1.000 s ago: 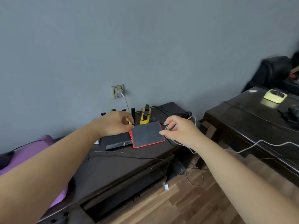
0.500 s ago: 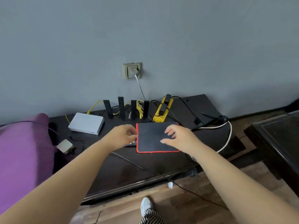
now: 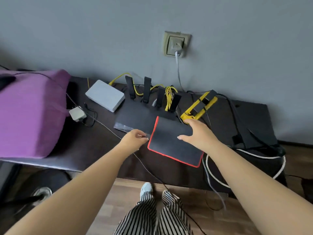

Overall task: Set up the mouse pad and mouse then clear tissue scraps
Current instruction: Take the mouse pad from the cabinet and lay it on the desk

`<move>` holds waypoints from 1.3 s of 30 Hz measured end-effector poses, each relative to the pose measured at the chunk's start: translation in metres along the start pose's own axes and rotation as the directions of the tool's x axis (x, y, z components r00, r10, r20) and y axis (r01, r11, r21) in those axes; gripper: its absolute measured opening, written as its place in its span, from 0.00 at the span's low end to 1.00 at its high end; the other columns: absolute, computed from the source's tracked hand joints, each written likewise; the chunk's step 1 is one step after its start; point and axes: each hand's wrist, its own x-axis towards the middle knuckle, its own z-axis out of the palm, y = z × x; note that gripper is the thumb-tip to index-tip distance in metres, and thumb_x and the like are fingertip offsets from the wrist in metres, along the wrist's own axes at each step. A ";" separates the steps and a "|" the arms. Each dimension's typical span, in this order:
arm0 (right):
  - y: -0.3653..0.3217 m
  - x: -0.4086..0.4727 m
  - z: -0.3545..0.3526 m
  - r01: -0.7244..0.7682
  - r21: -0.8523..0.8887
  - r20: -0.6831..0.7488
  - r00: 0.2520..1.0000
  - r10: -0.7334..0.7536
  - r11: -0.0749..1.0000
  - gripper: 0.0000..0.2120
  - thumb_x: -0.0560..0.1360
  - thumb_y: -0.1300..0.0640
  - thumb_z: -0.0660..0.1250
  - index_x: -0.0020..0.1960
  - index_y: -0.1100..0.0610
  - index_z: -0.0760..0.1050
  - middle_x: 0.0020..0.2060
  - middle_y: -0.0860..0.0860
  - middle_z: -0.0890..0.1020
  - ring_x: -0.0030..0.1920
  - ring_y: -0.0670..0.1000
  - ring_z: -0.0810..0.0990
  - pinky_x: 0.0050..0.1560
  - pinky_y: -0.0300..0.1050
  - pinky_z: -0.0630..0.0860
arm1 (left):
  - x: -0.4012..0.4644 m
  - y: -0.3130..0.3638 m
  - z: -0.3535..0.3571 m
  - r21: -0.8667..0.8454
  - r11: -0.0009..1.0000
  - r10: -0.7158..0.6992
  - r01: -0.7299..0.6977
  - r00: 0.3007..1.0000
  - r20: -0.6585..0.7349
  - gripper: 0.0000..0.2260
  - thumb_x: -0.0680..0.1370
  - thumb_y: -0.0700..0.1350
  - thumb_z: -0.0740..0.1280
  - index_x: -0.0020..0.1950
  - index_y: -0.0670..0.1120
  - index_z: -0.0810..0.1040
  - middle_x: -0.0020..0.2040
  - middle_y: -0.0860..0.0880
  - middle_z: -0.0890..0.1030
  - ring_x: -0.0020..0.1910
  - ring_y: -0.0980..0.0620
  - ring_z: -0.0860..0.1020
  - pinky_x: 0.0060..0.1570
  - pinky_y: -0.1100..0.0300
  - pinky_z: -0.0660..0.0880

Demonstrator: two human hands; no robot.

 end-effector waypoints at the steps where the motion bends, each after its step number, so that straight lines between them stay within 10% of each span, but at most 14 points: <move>1: 0.000 0.008 0.002 0.025 -0.026 0.023 0.999 -0.025 0.999 0.35 0.70 0.46 0.69 0.71 0.54 0.58 0.72 0.51 0.64 0.71 0.53 0.61 0.68 0.54 0.63 | -0.001 -0.005 0.005 -0.094 0.994 -0.055 0.054 0.998 -0.012 0.13 0.75 0.42 0.65 0.59 0.40 0.75 0.55 0.42 0.78 0.49 0.49 0.75 0.40 0.61 0.74; 14: 0.018 0.077 0.036 0.190 -0.215 0.225 0.964 -0.140 0.958 0.38 0.66 0.48 0.74 0.69 0.56 0.59 0.66 0.56 0.71 0.64 0.59 0.69 0.59 0.55 0.71 | -0.009 -0.041 0.066 -0.691 0.648 -0.387 0.320 0.920 0.064 0.09 0.77 0.44 0.63 0.57 0.46 0.71 0.52 0.44 0.76 0.54 0.49 0.73 0.57 0.54 0.72; 27: 0.013 0.055 0.027 -0.027 0.330 0.429 0.895 -0.124 0.944 0.12 0.69 0.57 0.71 0.51 0.54 0.75 0.46 0.51 0.80 0.45 0.52 0.79 0.39 0.43 0.76 | -0.009 -0.043 0.074 -0.834 0.467 -0.398 0.295 0.912 0.100 0.14 0.75 0.47 0.67 0.58 0.45 0.72 0.60 0.42 0.77 0.58 0.48 0.75 0.59 0.55 0.72; 31: 0.003 0.039 0.028 -0.204 0.572 0.517 0.842 -0.156 0.794 0.10 0.69 0.63 0.71 0.48 0.53 0.76 0.51 0.55 0.82 0.49 0.54 0.81 0.52 0.51 0.78 | -0.018 -0.039 0.072 -0.789 0.521 -0.289 0.327 0.937 0.198 0.22 0.73 0.54 0.66 0.64 0.46 0.74 0.61 0.47 0.79 0.62 0.50 0.76 0.66 0.54 0.69; 35: -0.013 0.027 0.023 -0.280 0.721 0.500 0.844 -0.195 0.634 0.08 0.70 0.64 0.70 0.45 0.53 0.76 0.47 0.54 0.82 0.48 0.54 0.81 0.51 0.50 0.78 | -0.033 -0.026 0.055 -0.835 0.442 -0.136 0.326 0.945 0.297 0.11 0.76 0.53 0.62 0.51 0.49 0.79 0.42 0.52 0.86 0.40 0.54 0.85 0.40 0.58 0.78; 39: -0.026 0.017 0.017 -0.294 0.800 0.443 0.877 -0.184 0.524 0.07 0.71 0.63 0.69 0.47 0.55 0.77 0.47 0.54 0.82 0.48 0.54 0.80 0.52 0.50 0.77 | -0.049 -0.014 0.035 -0.924 0.342 0.036 0.169 0.981 0.193 0.12 0.73 0.47 0.64 0.54 0.47 0.79 0.46 0.48 0.86 0.44 0.50 0.85 0.41 0.55 0.82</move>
